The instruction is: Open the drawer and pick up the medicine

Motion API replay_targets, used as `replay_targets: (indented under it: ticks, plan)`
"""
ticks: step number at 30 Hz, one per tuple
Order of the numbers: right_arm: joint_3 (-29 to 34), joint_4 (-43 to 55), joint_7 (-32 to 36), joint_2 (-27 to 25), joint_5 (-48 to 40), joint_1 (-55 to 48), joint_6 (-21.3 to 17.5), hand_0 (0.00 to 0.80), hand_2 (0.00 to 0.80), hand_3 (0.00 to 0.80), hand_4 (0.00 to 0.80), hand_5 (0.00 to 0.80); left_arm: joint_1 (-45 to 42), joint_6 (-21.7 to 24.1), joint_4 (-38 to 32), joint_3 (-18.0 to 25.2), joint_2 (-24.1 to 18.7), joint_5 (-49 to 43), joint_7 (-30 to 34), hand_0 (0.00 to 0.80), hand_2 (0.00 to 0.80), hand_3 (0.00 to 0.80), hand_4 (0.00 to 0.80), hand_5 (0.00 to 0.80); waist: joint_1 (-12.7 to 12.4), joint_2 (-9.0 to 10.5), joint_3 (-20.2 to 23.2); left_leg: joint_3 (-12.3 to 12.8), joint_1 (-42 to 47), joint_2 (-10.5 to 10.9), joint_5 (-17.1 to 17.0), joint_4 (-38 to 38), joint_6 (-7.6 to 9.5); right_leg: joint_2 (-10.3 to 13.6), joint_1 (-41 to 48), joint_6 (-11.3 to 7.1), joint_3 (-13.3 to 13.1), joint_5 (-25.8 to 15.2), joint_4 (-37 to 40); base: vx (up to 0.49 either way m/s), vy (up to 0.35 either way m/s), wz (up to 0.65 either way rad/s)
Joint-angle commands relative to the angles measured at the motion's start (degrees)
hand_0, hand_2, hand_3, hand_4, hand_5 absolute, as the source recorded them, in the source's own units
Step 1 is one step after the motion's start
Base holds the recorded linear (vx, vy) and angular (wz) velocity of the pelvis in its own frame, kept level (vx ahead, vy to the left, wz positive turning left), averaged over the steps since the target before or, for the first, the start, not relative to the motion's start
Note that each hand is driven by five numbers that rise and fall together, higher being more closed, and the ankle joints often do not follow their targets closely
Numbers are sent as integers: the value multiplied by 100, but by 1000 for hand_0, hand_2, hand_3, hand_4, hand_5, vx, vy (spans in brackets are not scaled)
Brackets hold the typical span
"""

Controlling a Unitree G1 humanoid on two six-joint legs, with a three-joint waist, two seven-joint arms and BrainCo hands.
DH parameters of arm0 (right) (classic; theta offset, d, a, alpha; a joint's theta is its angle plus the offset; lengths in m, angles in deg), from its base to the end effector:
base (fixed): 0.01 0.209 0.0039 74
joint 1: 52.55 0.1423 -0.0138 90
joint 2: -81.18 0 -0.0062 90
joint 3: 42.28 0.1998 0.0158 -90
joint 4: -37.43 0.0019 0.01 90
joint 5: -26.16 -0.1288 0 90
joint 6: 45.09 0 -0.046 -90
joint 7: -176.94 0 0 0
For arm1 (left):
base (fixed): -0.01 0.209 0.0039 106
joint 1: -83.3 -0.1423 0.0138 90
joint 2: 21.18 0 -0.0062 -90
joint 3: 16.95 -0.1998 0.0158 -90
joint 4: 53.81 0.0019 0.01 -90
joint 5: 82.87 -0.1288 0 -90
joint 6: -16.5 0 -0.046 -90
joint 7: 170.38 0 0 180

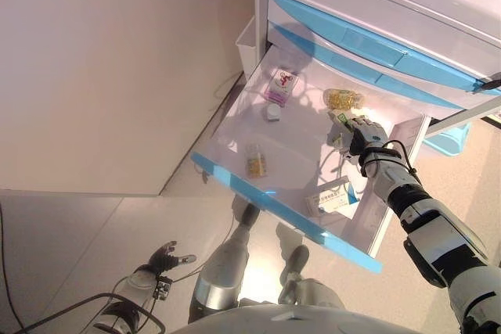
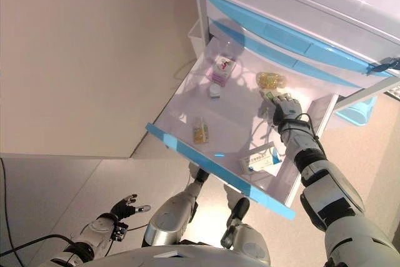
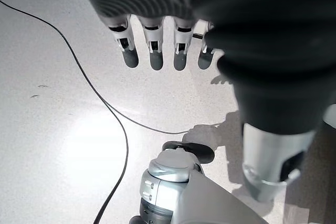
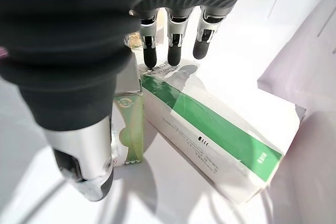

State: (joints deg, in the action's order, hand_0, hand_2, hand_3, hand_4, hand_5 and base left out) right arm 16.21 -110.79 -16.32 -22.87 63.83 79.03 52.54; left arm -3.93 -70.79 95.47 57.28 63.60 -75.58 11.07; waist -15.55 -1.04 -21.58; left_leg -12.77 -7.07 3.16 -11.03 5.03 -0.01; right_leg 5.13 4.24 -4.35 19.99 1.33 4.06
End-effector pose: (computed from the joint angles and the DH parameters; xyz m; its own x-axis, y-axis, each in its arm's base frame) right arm 0.3112 -0.2443 0.0504 0.9713 -0.1843 -0.1505 -0.1498 0.0179 -0.9886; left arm 0.1168 0.2501 -0.0969 0.5674 0.1368 -0.8120 0.1778 0.9425 0.2830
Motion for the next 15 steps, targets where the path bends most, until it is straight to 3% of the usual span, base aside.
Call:
replay_targets:
  ticks: [1, 2, 3, 9, 15]
  plan:
    - [-372, -50, -80, -139, 191, 329, -15, 210, 210, 210, 210, 210, -6, 57, 43, -262, -137, 104, -64, 0, 0, 0, 0, 0, -91, -50, 84, 124, 39, 380, 791, -82, 230, 167, -864, -163, -63, -82, -864, 0, 0, 0]
    - [-369, -68, -94, -133, 193, 334, -28, 436, 436, 436, 436, 436, -3, 54, 36, -269, -133, 104, -71, 0, 0, 0, 0, 0, -94, -51, 81, 124, 38, 379, 790, -81, 229, 167, -862, -163, -60, -82, -862, 0, 0, 0]
    - [-370, -93, -116, -126, 228, 340, -58, 800, 800, 800, 800, 800, 9, 41, 24, -271, -133, 97, -70, 0, 0, 0, 0, 0, -99, -52, 74, 124, 40, 377, 790, -79, 228, 168, -859, -164, -52, -83, -859, 0, 0, 0]
    - [-401, 47, -211, -109, 204, 348, -69, 800, 800, 800, 800, 800, -2, 27, -40, -248, -160, 114, -71, 0, 0, 0, 0, 0, -96, -30, 48, 120, 30, 370, 780, -70, 229, 149, -872, -171, -68, -99, -849, -6, -5, 2]
    - [-315, 666, -465, -208, 132, 234, -230, 800, 800, 800, 800, 800, -46, -54, -2, -124, -198, 12, -98, 0, 0, 0, 0, 0, -16, 128, 126, 150, 90, 324, 810, -44, 226, 88, -825, -189, -147, -128, -792, -3, -27, 0]
